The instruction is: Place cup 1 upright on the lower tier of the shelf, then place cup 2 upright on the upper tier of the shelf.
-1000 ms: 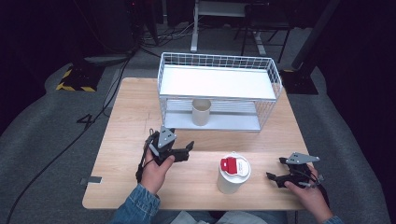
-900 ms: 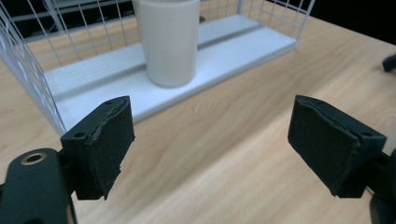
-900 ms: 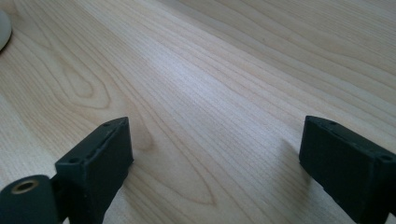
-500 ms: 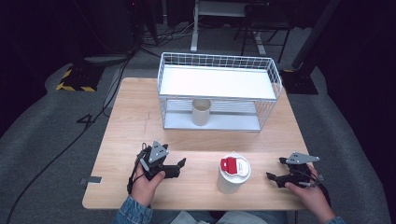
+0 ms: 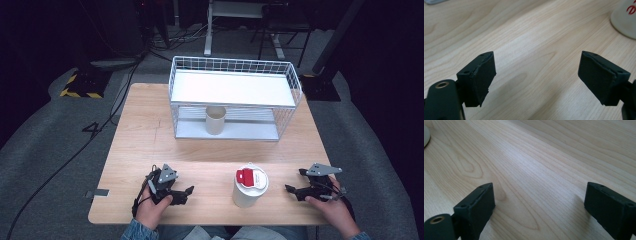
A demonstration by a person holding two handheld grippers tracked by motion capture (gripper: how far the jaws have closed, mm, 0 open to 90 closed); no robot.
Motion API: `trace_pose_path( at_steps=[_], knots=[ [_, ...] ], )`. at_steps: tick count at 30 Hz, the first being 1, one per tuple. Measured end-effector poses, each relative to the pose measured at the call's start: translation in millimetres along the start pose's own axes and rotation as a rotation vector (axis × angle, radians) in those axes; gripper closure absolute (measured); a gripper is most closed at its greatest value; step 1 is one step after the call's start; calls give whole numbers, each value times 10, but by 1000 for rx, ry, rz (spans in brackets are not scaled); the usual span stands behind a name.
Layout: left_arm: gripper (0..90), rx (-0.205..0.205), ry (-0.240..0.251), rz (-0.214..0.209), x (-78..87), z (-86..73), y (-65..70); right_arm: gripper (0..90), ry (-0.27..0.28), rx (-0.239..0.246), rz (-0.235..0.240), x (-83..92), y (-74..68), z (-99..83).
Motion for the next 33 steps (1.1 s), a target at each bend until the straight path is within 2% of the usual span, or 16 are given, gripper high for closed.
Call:
trace_pose_path(
  at_steps=[3,4,5,6,9,10,11,12,18,19,24,29,33],
  knots=[
    [154,-7,-20,7,-12,-28,-8,99,0,0,0,0,0,0],
    [154,-24,-44,14,-26,-48,-18,99,-1,3,3,1,-3,0],
    [154,-24,-44,14,-26,-48,-18,99,-1,3,3,1,-3,0],
    [154,-25,-66,17,-41,-67,-22,99,-1,4,3,1,-3,0],
    [154,-35,-82,19,-61,-85,-24,99,0,4,4,0,-3,0],
    [154,-46,-93,21,-79,-99,-24,99,0,3,4,0,-3,0],
    [152,-78,-84,45,-96,-106,-23,99,-1,4,3,1,-3,0],
    [152,-87,-84,54,-101,-106,-22,99,0,3,4,0,-3,0],
    [96,-79,-88,59,-139,-92,1,99,-1,4,3,1,-3,-1],
    [74,-72,-94,48,-161,-89,23,99,-1,4,3,1,-3,-1],
    [1,-89,-114,36,-193,-76,32,99,-1,-3,-6,4,8,-3],
    [2,-82,-112,43,-188,-83,47,92,-2,-24,-33,18,35,-18],
    [4,-101,-114,22,-157,-110,39,67,-6,-31,-48,17,40,-21]
  ],
)
Point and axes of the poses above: each handheld gripper's, and its own axes: x roughly backward along the jaws, z roughly out of its top, y roughly to its right, the point moved 4 cm from there along -x, roughly forward along the jaws
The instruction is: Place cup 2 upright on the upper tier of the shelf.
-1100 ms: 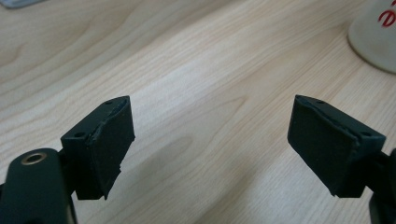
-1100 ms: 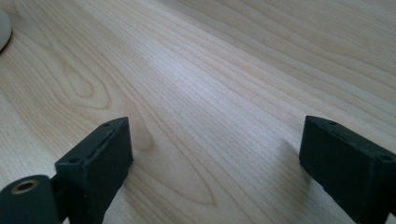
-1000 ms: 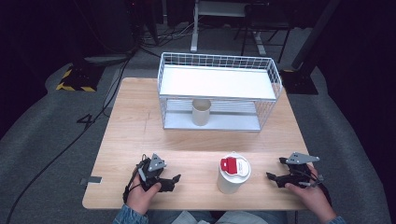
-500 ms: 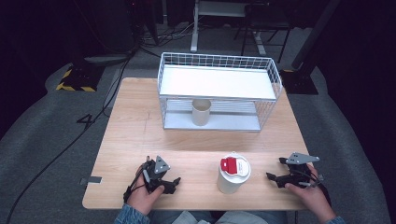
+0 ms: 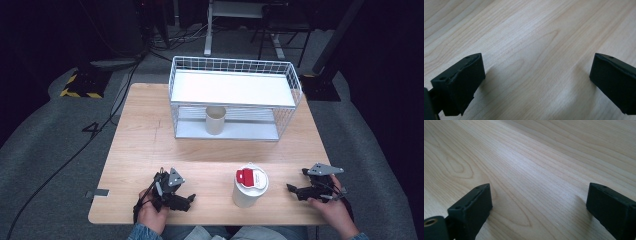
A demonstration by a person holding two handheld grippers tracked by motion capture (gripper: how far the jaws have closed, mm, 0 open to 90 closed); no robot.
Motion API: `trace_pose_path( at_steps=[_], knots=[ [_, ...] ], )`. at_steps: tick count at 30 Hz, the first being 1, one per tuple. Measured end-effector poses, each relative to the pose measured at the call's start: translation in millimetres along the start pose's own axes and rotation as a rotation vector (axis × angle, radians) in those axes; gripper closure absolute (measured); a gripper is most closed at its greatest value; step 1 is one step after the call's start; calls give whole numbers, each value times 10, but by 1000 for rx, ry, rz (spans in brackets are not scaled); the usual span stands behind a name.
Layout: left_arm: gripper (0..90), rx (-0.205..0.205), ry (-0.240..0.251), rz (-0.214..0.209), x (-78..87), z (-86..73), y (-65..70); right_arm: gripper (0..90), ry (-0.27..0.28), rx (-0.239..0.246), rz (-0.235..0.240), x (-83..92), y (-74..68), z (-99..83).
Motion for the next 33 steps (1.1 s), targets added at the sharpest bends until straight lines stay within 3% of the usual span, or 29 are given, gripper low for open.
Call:
trace_pose_path(
  at_steps=[6,23,28,33],
  knots=[
    [4,0,-1,1,0,0,1,0,-14,-4,-11,-3,-7,-9],
    [0,2,-2,9,-14,20,-42,3,-18,-19,-4,3,0,-19],
    [0,7,-5,7,-19,28,-73,6,9,-42,0,27,12,-8],
    [0,12,-3,13,-30,40,-99,2,51,-18,0,101,-38,66]
  ],
)
Point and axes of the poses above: each handheld gripper's, and its own axes: x roughly backward along the jaws, z roughly out of its top, y roughly to its right, the point moved 4 cm from there along -x, roughly forward along the jaws
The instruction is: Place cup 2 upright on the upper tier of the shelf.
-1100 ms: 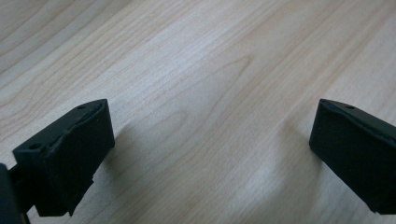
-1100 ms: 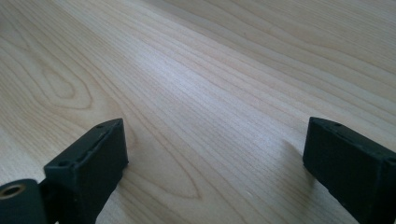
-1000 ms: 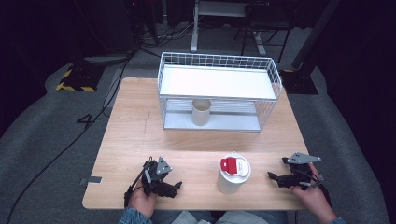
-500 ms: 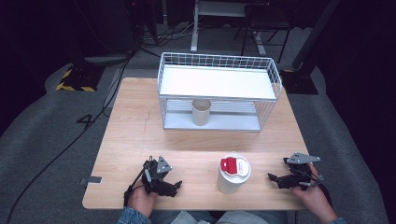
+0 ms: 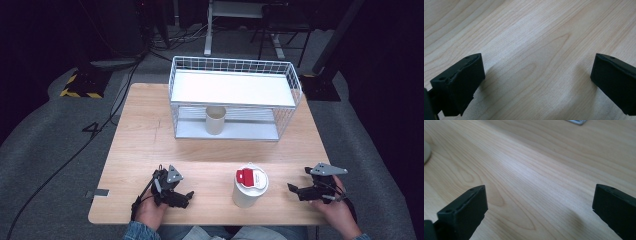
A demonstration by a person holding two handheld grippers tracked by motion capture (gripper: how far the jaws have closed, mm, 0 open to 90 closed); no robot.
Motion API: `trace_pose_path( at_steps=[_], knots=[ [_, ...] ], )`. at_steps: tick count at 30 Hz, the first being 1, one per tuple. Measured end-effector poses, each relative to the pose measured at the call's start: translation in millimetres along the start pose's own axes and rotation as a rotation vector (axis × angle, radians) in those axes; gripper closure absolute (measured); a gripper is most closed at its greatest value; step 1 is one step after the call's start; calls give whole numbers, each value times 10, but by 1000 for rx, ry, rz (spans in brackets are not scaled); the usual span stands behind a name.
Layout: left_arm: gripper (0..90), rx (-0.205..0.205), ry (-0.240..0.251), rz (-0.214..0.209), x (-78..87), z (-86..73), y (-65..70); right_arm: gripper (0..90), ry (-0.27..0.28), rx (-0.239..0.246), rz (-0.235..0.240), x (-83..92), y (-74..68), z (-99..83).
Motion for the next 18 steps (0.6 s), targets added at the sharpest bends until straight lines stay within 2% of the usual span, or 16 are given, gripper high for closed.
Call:
trace_pose_path(
  at_steps=[4,6,7,8,11,15,18],
  knots=[
    [0,2,0,-1,-4,4,-6,1,37,13,16,80,-73,68],
    [0,2,0,1,-4,4,-7,1,50,-18,44,118,-106,88],
    [0,2,0,1,-4,4,-7,1,50,-18,44,118,-106,88],
    [0,2,0,1,-4,4,-7,2,43,-10,59,155,-147,93],
    [0,3,2,2,-5,4,-7,3,50,6,66,198,-208,107],
    [0,2,0,2,-4,4,-7,13,72,22,78,257,-303,155],
    [0,3,1,2,-4,4,-7,18,110,37,97,332,-430,236]
  ],
)
Point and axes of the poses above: each handheld gripper's, and its own axes: x roughly backward along the jaws, z roughly out of its top, y roughly to its right, the point moved 4 cm from there along -x, roughly forward along the jaws
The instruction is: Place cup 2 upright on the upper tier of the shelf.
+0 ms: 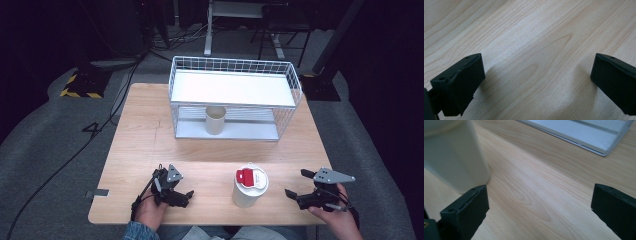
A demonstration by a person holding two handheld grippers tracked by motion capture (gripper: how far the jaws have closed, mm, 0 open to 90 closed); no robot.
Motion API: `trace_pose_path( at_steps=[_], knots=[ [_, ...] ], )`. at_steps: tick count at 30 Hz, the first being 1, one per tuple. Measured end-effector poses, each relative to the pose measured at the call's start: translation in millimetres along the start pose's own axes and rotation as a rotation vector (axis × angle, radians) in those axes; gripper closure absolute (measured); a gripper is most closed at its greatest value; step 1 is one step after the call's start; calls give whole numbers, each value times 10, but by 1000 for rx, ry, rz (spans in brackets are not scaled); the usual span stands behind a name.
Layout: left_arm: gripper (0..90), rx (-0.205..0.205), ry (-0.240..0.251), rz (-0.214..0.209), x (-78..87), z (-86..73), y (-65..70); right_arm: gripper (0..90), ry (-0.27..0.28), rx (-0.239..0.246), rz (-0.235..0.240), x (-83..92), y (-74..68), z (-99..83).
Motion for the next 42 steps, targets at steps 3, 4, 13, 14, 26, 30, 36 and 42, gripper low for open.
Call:
trace_pose_path(
  at_steps=[3,4,13,14,26,30,36,42],
  knots=[
    [0,1,0,2,1,-2,1,19,18,6,23,23,-99,56],
    [0,1,0,1,1,-2,0,21,26,5,41,31,-158,83],
    [0,2,1,2,1,-1,0,23,72,18,140,50,-472,187],
    [0,2,0,2,1,-1,0,24,84,20,158,40,-536,216],
    [0,5,0,4,0,-1,4,45,114,44,226,-130,-793,291],
    [0,5,0,4,0,-1,5,44,101,68,251,-271,-836,332],
    [0,6,0,4,0,-1,5,33,104,67,253,-398,-890,311],
    [0,6,0,4,0,-1,5,31,114,36,263,-528,-938,287]
  ],
)
Point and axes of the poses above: each handheld gripper's, and its own axes: x roughly backward along the jaws, z roughly out of its top, y roughly to its right, the point moved 4 cm from there along -x, roughly forward along the jaws
